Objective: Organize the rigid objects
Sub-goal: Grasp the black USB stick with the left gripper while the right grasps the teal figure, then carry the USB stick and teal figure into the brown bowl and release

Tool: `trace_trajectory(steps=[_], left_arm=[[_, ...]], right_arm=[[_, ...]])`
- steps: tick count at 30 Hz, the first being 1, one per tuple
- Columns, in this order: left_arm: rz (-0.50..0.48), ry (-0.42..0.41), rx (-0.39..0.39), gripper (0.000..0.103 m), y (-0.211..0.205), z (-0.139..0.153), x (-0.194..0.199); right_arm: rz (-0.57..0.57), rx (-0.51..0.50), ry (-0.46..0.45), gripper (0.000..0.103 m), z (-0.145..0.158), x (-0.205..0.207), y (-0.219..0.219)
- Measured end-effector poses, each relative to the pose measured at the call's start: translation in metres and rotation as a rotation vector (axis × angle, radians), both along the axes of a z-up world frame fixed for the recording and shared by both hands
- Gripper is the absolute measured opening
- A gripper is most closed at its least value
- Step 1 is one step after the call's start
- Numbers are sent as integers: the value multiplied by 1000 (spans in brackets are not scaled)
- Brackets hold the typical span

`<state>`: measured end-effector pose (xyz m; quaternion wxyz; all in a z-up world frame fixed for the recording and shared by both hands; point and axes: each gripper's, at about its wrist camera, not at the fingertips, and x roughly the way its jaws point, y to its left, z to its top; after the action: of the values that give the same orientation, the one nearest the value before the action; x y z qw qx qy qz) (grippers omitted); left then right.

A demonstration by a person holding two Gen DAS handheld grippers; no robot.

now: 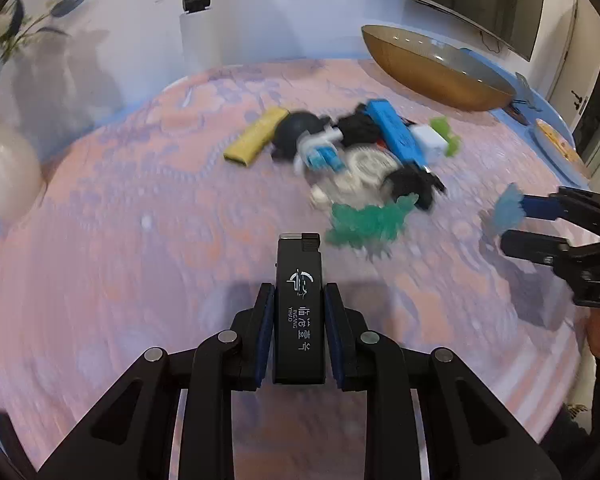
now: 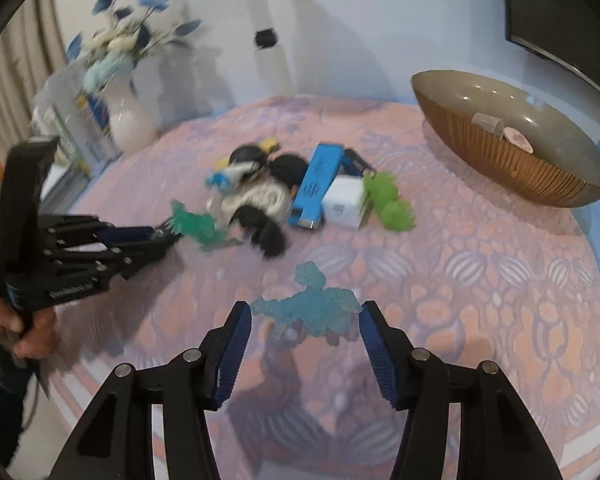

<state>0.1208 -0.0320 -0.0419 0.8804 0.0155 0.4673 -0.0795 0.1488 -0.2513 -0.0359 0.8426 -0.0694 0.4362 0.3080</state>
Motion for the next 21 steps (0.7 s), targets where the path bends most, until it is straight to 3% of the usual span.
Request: trace_trajectory(steps=[4,8,11,14,16,17,18,19,21], left_arm=[[-2,-7,4,22,-7,-3,-14],[-2,-6,28,52,-11,-2,-19],[24,-13,52,55,-10,-6,-18],[53,-21,38,54,-10,-7,-18],[62,-36,42,42,-13,-7,-17],[58,-42,38,28,-16,-7,-18],[60,-50,48,21,-18,-6,-18],[62,-50,50,21,-20,-5,-18],[76,-63,19,21,-18,-2,-22]], right_arm=[[-3,11,37,56,-13,-5,-4],[-17,44,65,59,-13,-2,-10],[-26,64,78,59,-13,-1,-15],[-35,72,83,61,-13,-2,-16],[-43,66,84,65,-13,-3,-14],[-52,48,78,65,-13,-4,-11],[-56,30,67,65,-13,-5,-7],[-64,9,52,56,-13,-6,-4],[-85,-49,-3,52,-10,-12,1]])
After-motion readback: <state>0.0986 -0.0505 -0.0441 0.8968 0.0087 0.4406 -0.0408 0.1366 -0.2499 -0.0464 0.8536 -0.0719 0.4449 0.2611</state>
